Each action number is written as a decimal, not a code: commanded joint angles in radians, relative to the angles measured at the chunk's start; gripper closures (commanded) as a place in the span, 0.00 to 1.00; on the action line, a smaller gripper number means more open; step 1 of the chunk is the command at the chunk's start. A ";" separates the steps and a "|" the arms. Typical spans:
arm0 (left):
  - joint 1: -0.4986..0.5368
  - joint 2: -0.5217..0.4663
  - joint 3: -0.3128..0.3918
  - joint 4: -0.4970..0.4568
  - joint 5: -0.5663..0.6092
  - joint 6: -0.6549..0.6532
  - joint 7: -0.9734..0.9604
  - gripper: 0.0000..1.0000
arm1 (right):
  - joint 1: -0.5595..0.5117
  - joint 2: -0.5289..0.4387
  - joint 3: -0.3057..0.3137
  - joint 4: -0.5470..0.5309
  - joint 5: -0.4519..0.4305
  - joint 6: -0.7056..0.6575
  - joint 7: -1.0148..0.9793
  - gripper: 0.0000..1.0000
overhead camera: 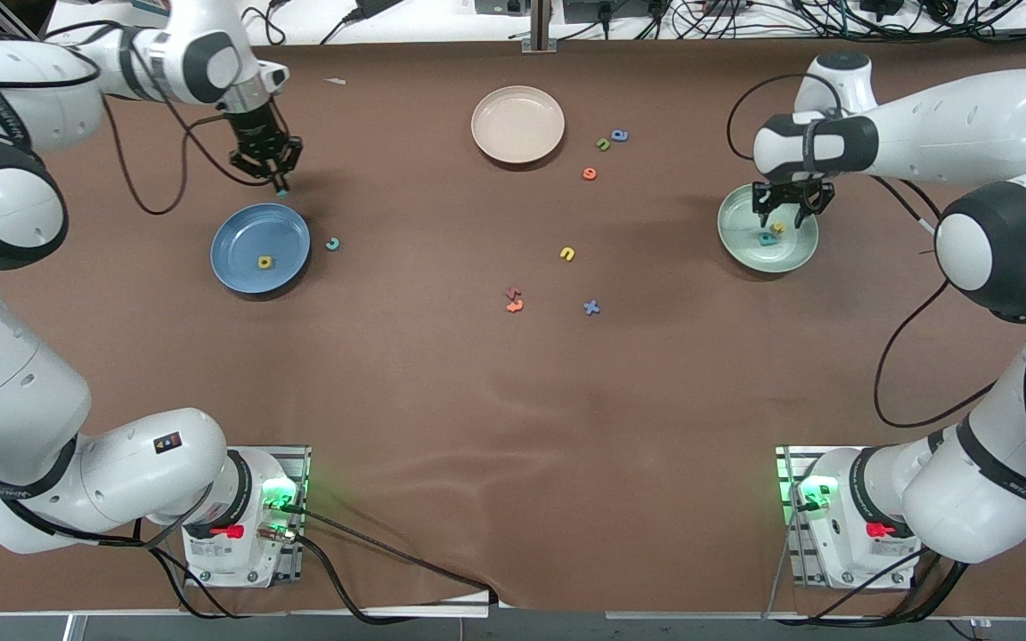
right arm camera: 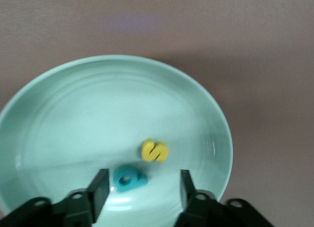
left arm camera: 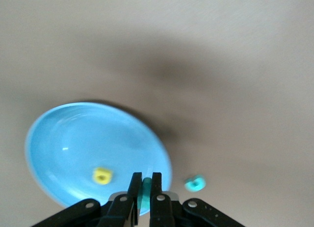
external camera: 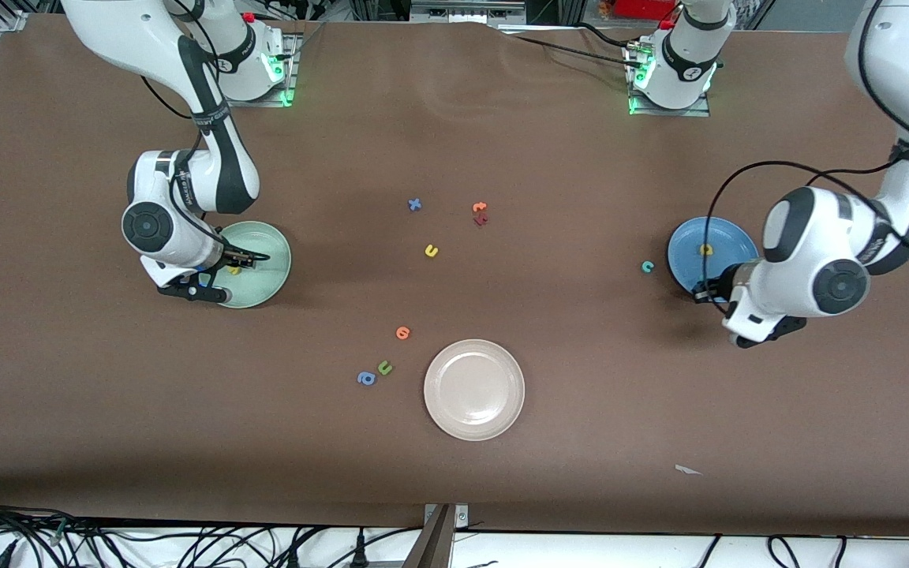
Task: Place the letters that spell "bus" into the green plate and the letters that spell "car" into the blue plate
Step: 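Drop s on green plate with the right gripper while the left gripper drops j, then grasp yellow u with the right gripper while the left gripper reaches teal c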
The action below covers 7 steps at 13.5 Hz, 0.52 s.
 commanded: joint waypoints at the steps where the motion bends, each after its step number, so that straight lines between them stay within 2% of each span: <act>1: 0.088 -0.027 -0.009 -0.055 -0.028 -0.037 0.166 1.00 | 0.004 -0.029 0.073 0.103 0.055 -0.143 0.138 0.00; 3: 0.149 -0.023 -0.008 -0.093 -0.019 -0.036 0.264 1.00 | 0.005 -0.035 0.173 0.122 0.070 -0.135 0.308 0.01; 5: 0.191 -0.013 -0.006 -0.118 -0.012 -0.034 0.302 1.00 | 0.009 -0.031 0.263 0.134 0.070 -0.079 0.480 0.08; 7: 0.195 0.014 -0.005 -0.130 -0.010 -0.007 0.307 1.00 | 0.027 -0.011 0.326 0.145 0.073 -0.001 0.618 0.23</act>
